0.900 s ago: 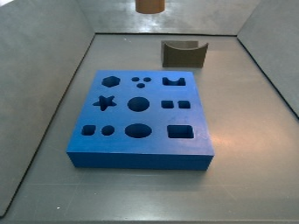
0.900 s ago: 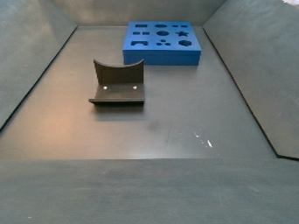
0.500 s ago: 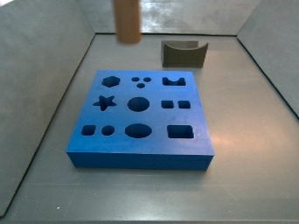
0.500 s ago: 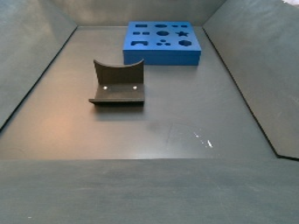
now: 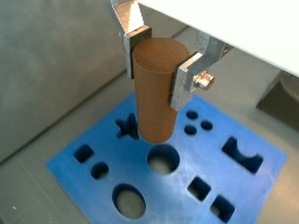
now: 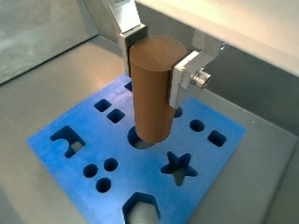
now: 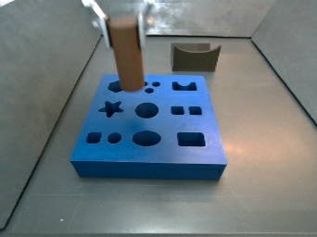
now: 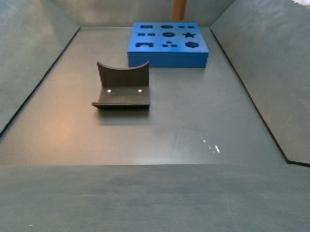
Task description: Insert the round object.
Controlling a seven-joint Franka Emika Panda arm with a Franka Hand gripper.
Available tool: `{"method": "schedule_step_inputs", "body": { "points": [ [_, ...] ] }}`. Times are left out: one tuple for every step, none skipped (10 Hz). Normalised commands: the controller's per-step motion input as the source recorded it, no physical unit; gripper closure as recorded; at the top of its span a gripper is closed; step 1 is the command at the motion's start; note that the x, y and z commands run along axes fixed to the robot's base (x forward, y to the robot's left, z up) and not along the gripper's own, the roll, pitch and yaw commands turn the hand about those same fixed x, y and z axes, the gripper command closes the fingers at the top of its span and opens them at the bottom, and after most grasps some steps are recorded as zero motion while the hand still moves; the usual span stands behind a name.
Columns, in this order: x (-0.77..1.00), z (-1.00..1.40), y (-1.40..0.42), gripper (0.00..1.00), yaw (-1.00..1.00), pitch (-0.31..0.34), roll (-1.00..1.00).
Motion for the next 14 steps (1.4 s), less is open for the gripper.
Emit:
{"method": "schedule_step_inputs", "body": {
  "points": [
    [0.35, -0.57, -0.10, 1.00, -0.17, 0.000, 0.00],
    [0.00, -0.44, -0.04, 1.00, -0.07, 0.000, 0.03],
    [0.00, -0.44, -0.01, 1.00, -0.02, -0.006, 0.06],
    [0.00, -0.39, 0.00, 1.00, 0.00, 0.000, 0.05],
    [0.01, -0.35, 0.00, 1.00, 0.00, 0.000, 0.02],
    [0.18, -0.39, 0.00, 1.00, -0.03, 0.003, 0.00],
    [0.31, -0.49, 0.00, 1.00, -0.06, 0.019, 0.01],
    [0.39, -0.50, 0.00, 1.00, -0.07, 0.034, 0.02],
    [0.39, -0.51, 0.00, 1.00, -0.06, 0.041, 0.03],
    [0.25, -0.51, 0.00, 1.00, -0.05, 0.004, 0.06],
    [0.00, -0.71, -0.02, 1.00, -0.07, -0.073, 0.06],
    [-0.04, -0.81, -0.07, 1.00, -0.04, -0.147, 0.14],
    [-0.06, -0.80, -0.11, 1.00, -0.02, -0.169, 0.18],
    [-0.12, -0.69, -0.13, 1.00, 0.00, -0.203, 0.21]
  ]
}}
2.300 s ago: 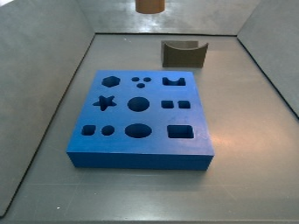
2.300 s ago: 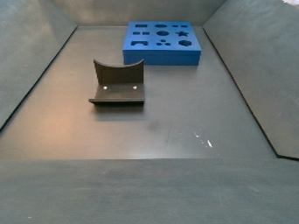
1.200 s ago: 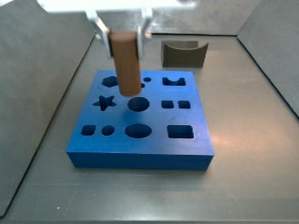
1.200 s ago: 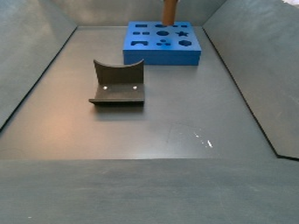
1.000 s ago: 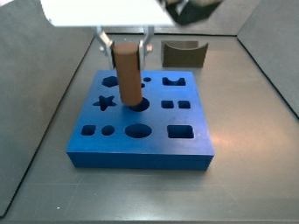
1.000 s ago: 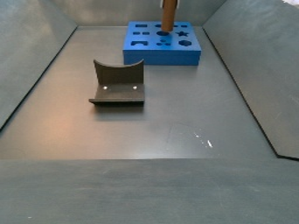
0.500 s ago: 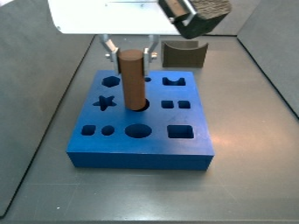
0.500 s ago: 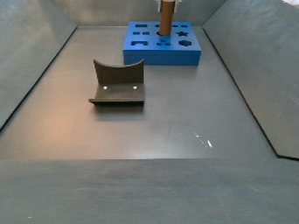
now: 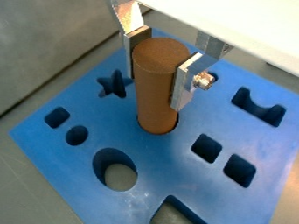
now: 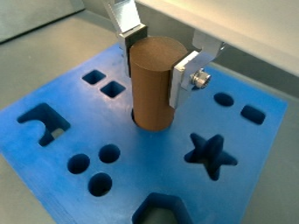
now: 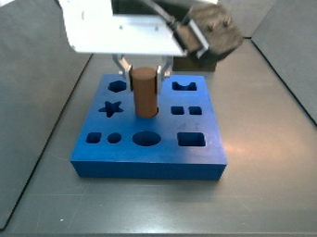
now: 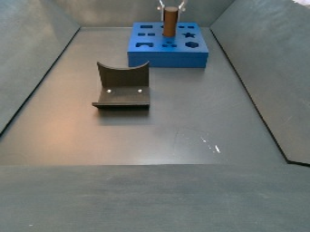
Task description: Insert the round object.
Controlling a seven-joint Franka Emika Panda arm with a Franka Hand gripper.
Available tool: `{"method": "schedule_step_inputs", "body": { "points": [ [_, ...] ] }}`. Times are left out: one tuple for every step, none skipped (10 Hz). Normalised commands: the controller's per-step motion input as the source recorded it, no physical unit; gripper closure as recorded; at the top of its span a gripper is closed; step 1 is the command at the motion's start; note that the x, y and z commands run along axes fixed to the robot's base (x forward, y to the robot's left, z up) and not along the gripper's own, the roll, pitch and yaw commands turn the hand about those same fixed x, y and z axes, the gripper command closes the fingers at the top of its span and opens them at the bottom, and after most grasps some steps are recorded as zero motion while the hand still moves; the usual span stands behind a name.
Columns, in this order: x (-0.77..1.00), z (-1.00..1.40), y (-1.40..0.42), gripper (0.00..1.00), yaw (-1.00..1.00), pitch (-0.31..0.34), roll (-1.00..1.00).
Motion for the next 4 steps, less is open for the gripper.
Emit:
{"method": "schedule_step_inputs", "body": {
  "points": [
    [-0.01, -0.50, -0.07, 1.00, 0.00, -0.116, 0.18],
    [0.00, -0.11, 0.00, 1.00, 0.00, -0.069, 0.01],
    [0.00, 0.00, 0.00, 1.00, 0.00, 0.007, 0.00],
    [0.00, 0.00, 0.00, 1.00, 0.00, 0.000, 0.00]
  ]
}}
